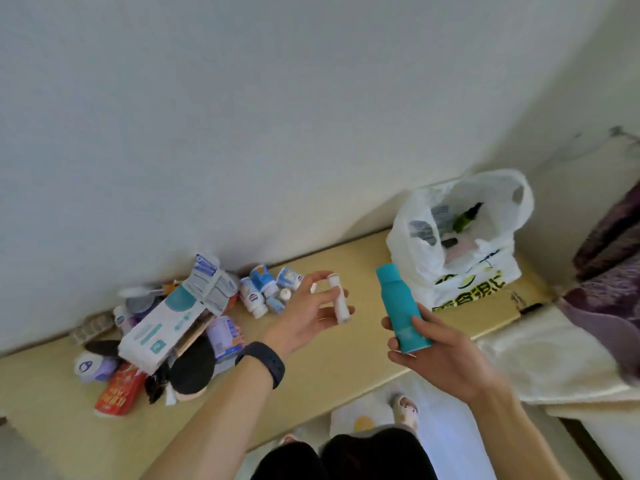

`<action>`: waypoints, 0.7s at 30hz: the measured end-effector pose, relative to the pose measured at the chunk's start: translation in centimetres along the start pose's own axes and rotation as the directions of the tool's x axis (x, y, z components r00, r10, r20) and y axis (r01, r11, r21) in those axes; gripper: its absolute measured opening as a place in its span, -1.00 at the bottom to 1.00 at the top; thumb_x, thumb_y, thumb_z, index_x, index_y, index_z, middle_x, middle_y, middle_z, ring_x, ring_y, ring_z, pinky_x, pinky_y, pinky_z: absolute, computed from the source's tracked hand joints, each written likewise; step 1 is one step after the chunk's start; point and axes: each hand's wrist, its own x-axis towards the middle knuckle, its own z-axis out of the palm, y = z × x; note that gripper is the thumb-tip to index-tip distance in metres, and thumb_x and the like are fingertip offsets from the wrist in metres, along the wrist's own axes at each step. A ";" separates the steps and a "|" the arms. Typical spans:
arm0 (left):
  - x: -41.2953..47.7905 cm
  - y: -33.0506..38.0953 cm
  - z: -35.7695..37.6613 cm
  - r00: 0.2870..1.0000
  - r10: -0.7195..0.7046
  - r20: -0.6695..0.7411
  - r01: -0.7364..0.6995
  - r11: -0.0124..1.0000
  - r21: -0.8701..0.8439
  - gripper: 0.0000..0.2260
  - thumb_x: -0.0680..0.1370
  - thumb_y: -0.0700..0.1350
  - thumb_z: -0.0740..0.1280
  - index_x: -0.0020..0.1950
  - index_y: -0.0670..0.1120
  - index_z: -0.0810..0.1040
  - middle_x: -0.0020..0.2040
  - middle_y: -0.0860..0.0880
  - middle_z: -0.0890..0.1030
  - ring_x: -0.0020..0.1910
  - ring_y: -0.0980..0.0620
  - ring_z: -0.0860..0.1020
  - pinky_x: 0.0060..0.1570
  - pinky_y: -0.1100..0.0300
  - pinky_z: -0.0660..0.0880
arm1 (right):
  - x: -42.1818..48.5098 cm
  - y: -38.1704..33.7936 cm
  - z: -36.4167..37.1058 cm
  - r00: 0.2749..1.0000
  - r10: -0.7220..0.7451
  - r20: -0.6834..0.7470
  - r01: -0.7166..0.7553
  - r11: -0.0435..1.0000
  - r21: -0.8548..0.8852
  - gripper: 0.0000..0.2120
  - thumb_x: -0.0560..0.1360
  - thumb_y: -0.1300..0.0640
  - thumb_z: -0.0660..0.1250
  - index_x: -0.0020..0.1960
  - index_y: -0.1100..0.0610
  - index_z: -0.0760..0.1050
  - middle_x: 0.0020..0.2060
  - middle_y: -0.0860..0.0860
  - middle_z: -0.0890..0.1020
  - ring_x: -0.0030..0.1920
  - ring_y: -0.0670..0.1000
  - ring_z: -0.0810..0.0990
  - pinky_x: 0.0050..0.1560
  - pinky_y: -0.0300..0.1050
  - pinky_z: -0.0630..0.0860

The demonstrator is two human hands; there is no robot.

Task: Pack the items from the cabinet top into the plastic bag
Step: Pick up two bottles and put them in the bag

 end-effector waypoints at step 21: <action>31.7 -0.4 30.9 0.918 0.384 0.095 -0.036 -0.157 0.987 -0.78 0.61 -0.13 0.26 0.24 -0.07 0.34 0.06 -0.09 0.59 -0.04 -0.17 0.57 -0.16 0.00 0.49 | -2.1 -19.9 -26.6 0.911 -0.099 -0.401 0.041 0.988 -0.150 -0.57 0.35 0.00 0.46 0.15 0.13 0.49 -0.13 0.09 0.64 -0.16 0.08 0.62 -0.06 0.02 0.47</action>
